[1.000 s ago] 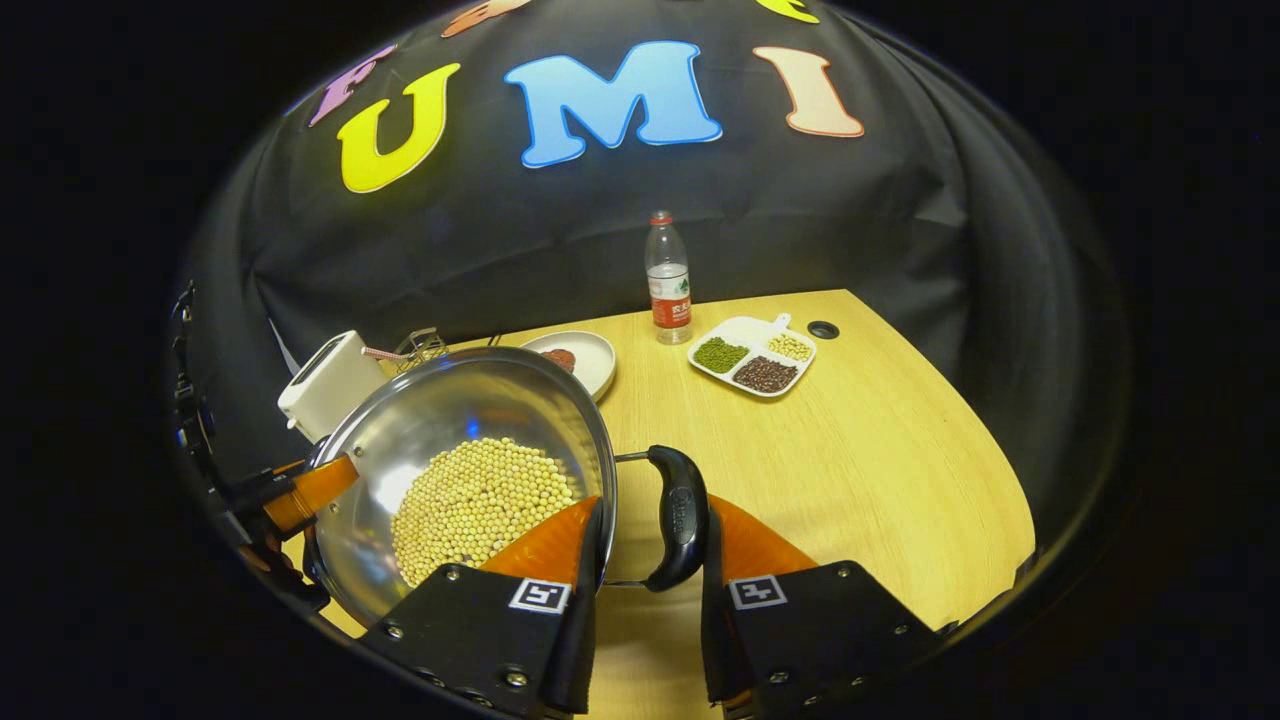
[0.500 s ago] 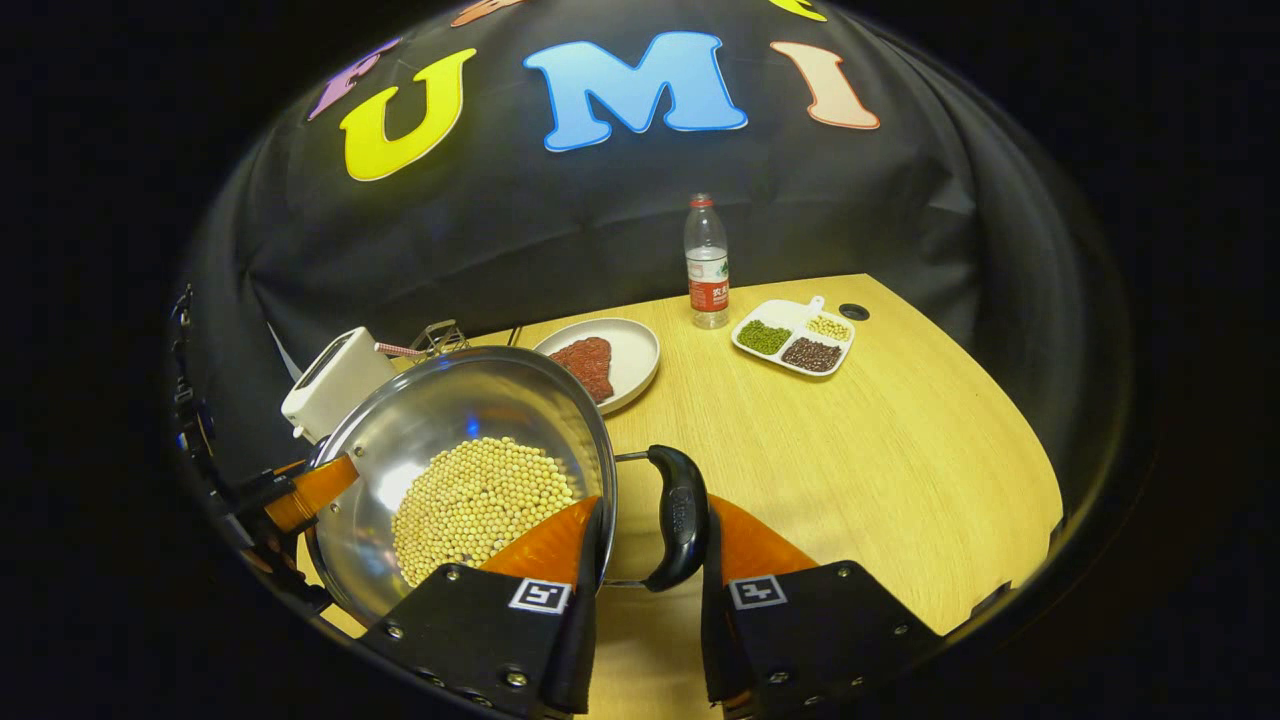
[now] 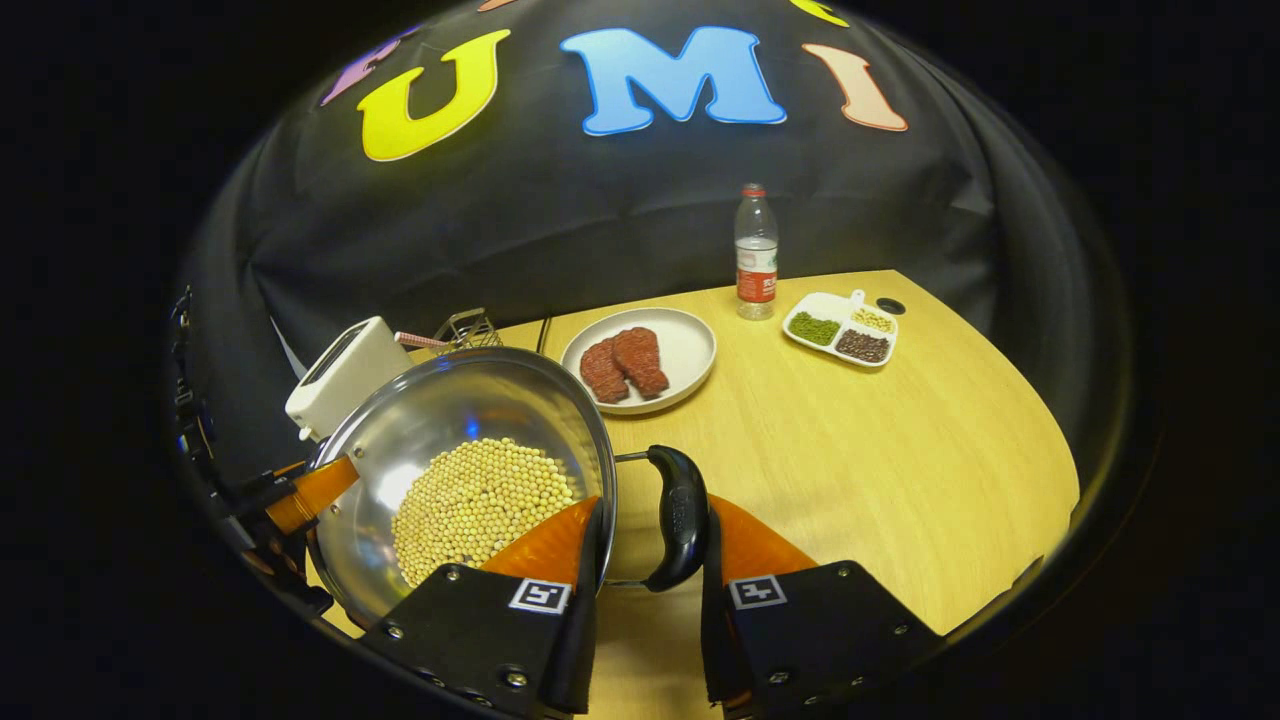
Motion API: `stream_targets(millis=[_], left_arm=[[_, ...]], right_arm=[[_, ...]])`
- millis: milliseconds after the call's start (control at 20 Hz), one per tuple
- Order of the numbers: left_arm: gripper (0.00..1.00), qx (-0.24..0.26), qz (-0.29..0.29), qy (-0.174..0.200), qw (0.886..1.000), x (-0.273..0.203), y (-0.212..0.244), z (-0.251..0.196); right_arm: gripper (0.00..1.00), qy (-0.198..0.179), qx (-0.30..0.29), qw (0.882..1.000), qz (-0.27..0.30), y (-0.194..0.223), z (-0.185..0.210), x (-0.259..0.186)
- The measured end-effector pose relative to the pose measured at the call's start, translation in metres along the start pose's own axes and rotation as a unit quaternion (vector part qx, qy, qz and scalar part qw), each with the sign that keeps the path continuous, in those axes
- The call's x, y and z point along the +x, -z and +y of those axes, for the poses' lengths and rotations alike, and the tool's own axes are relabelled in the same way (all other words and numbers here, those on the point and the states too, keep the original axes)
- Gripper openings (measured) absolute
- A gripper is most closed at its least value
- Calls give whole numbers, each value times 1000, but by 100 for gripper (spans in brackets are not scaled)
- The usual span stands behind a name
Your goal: First push the handle of the pot to place it horizontally, then grasp the pot with both hands and set it on the induction cooktop.
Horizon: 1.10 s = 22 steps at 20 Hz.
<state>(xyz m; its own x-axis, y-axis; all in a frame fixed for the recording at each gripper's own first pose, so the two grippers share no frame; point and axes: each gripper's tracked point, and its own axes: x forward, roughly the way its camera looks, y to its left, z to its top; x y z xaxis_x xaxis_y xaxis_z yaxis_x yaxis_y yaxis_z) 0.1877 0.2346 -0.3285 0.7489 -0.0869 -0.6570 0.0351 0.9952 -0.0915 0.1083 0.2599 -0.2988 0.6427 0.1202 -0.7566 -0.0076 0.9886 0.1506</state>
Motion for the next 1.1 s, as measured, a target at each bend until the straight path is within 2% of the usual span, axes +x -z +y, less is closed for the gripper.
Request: stream_targets(millis=[50,150,450,500,550,600,650,700,750,800,850,900,950,1000,1050,1100], left_arm=[[60,1,2,-3,1000,2,2,9],[65,5,4,-9,1000,5,7,24],[65,2,10,-21,1000,8,18,54],[61,1,12,-22,1000,9,21,57],[65,-3,12,-21,1000,12,22,58],[60,-5,8,-23,1000,11,21,59],[61,-3,8,-25,1000,11,21,60],[66,-2,8,-27,1000,11,22,61],[63,-2,6,-31,1000,11,22,62],[69,-2,3,-39,999,11,21,64],[67,0,-10,-48,999,11,14,66],[72,2,-29,-56,998,14,7,69],[85,6,-46,-61,997,13,-1,71],[97,9,-57,-66,996,13,-7,71],[96,11,-61,-67,996,12,-10,70],[96,11,-60,-69,996,9,-10,68]], right_arm=[[43,-2,-1,1000,1,1,7,3],[43,-5,-2,1000,6,5,21,9],[43,-14,-3,1000,20,14,44,21],[43,-15,-2,1000,21,15,46,21],[43,-13,-3,1000,15,11,48,22],[44,-13,-7,1000,14,12,49,24],[44,-14,-7,1000,14,11,51,23],[38,-14,-7,1000,12,12,53,25],[47,-15,-10,1000,11,11,52,24],[50,-17,-13,1000,8,11,54,25],[52,-22,-17,1000,5,11,56,24],[59,-23,-25,999,-6,7,56,23],[66,-24,-33,999,-19,1,59,21],[82,-20,-40,999,-31,-3,57,19],[99,-19,-45,998,-40,-8,57,14],[97,-17,-49,998,-46,-10,58,14]])
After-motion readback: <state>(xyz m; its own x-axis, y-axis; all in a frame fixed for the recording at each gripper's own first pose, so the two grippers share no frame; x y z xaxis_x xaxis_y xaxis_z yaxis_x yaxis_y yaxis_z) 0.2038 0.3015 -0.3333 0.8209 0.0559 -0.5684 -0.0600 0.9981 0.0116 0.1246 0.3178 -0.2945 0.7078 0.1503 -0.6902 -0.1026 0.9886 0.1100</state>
